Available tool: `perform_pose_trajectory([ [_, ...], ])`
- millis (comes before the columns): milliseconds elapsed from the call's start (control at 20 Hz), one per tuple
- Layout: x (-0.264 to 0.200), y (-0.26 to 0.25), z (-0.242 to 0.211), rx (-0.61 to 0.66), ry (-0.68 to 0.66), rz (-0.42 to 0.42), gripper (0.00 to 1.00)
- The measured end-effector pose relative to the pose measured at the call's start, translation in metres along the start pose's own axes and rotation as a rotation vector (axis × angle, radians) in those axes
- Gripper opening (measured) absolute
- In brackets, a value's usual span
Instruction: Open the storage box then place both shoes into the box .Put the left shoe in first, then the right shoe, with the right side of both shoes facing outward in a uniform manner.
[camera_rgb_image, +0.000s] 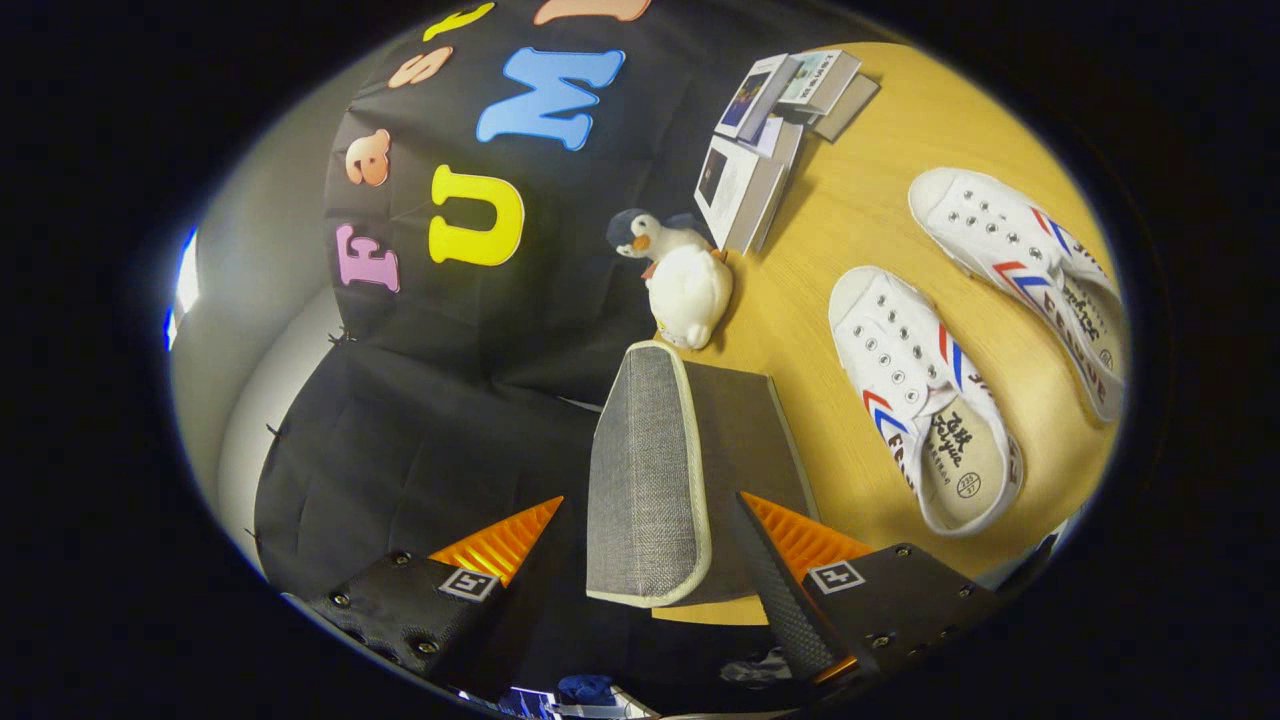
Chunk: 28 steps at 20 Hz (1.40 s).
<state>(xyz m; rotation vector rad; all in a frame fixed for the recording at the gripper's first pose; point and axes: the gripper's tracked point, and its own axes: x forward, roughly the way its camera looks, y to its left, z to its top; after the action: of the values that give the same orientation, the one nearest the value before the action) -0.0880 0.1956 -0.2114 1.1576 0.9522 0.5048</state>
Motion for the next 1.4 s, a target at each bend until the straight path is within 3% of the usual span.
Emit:
perform_pose_trajectory([
  [550,0.036,-0.01,-0.037,0.082,0.119,-0.005,0.94],
  [600,0.04,-0.014,-0.037,0.077,0.115,-0.016,0.82],
  [750,0.041,-0.011,-0.043,0.077,0.144,-0.013,0.81],
  [850,0.048,-0.012,-0.039,0.07,0.124,-0.015,0.57],
  [950,0.038,-0.008,-0.039,0.052,0.126,-0.003,0.57],
  [1150,0.037,0.001,-0.01,0.046,0.043,0.015,0.01],
  [1400,0.034,0.014,-0.004,-0.035,0.078,-0.007,0.0],
])
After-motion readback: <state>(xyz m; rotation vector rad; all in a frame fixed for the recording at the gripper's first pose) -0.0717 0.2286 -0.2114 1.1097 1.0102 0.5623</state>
